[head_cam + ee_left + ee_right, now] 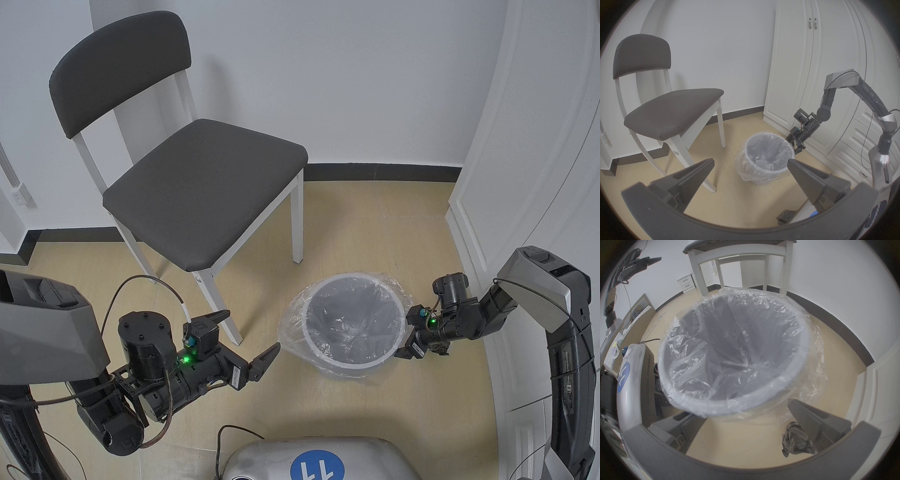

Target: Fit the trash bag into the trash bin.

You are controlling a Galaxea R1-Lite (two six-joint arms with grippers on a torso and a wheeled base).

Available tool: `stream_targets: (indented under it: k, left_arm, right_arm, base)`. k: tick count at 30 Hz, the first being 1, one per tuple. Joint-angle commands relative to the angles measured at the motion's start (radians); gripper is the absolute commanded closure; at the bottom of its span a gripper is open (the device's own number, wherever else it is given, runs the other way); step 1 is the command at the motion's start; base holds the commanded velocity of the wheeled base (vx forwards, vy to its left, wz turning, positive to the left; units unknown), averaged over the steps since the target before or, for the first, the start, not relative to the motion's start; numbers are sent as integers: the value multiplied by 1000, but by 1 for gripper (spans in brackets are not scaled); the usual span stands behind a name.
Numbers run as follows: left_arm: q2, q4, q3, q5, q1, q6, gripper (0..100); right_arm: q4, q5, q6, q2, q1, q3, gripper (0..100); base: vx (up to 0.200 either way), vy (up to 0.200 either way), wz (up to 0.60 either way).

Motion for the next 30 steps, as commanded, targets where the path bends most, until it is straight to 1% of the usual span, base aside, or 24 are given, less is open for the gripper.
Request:
stream_targets:
  k: [1,8,13,14,15,20,26,30]
  left_arm:
    - [-2,-2,-2,0,3,0,0]
    - [-1,0,-2,0,1,0,0]
    - [-1,-2,-2,0,3,0,0]
    - [-1,-2,-2,0,3,0,0]
    - [2,0,-2,0,1,0,0]
    - [9,0,-4,0,3,0,0]
    - [22,0,-10,0,1,0,0]
    - [25,0,-10,0,1,0,0]
  right_arm:
    - [11,0,10,39,6,-42,100]
    - [39,-2,16,51,2,-95,100]
    - [160,-6,21,74,-13,-212,100]
    - [160,-6,21,74,-13,-212,100]
    - [175,-14,18,100,-26,-266,100]
    - [210,-29,23,166,-40,-356,100]
    - [221,-31,18,206,-35,-410,100]
    - [223,-31,16,211,-35,-416,100]
  base:
    - [0,0,0]
    - [0,0,0]
    - [0,0,0]
    - [0,0,0]
    - [0,0,0]
    - [0,0,0]
    - [0,0,0]
    - [0,0,0]
